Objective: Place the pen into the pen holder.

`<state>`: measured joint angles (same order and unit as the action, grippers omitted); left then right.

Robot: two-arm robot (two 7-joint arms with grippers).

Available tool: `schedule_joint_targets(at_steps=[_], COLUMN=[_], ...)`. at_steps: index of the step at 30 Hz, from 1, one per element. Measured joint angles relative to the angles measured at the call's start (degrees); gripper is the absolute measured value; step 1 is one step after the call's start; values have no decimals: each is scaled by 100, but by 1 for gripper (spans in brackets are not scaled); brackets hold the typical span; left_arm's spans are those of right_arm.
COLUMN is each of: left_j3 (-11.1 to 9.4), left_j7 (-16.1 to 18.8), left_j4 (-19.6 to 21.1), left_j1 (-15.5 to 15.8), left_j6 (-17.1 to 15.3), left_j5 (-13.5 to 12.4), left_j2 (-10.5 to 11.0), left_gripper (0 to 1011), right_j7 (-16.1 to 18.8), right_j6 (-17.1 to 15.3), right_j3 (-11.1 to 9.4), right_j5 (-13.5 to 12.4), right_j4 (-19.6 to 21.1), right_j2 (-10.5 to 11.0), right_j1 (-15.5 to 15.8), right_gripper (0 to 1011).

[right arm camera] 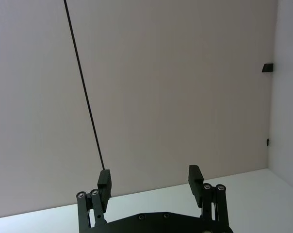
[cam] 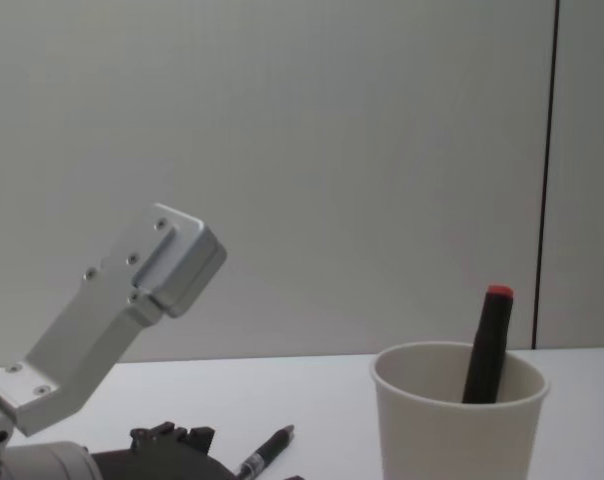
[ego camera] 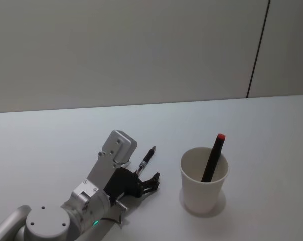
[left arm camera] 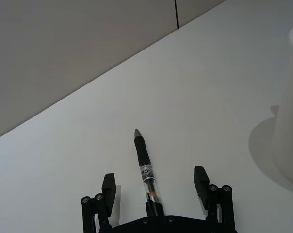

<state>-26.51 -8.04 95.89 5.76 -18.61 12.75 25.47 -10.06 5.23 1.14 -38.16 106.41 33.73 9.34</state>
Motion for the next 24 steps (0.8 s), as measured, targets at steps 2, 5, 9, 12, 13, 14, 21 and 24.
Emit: schedule_joint_targets(at_steps=[2, 5, 9, 12, 13, 14, 21, 24], left_j3=[8, 19, 42, 53, 59, 62, 88, 98], left_j7=[-16, -27, -24, -5, 9, 16, 92, 116], left_j4=[-19, -40, -73, -86, -95, -99, -132, -139], left_j1=[7, 10, 5, -2, -8, -12, -45, -57], left_j6=[-24, -44, -60, -63, -65, -65, -64, -64], left_j5=[14, 55, 168, 244, 289, 312, 496, 544], left_j2=[-10, -21, -39, -48, -54, -57, -85, -92], left_gripper=[1001, 1001, 1001, 1001, 1001, 1001, 1001, 1001], right_j7=[0, 0, 0, 0, 0, 0, 0, 0], right_j6=[0, 0, 0, 0, 0, 0, 0, 0], right_j3=[0, 0, 0, 0, 0, 0, 0, 0], right_j5=[0, 0, 0, 0, 0, 0, 0, 0], right_j4=[0, 0, 0, 0, 0, 0, 0, 0], right_j2=[0, 0, 0, 0, 0, 0, 0, 0], right_j1=[0, 0, 0, 0, 0, 0, 0, 0], right_gripper=[1001, 1001, 1001, 1001, 1001, 1001, 1001, 1001])
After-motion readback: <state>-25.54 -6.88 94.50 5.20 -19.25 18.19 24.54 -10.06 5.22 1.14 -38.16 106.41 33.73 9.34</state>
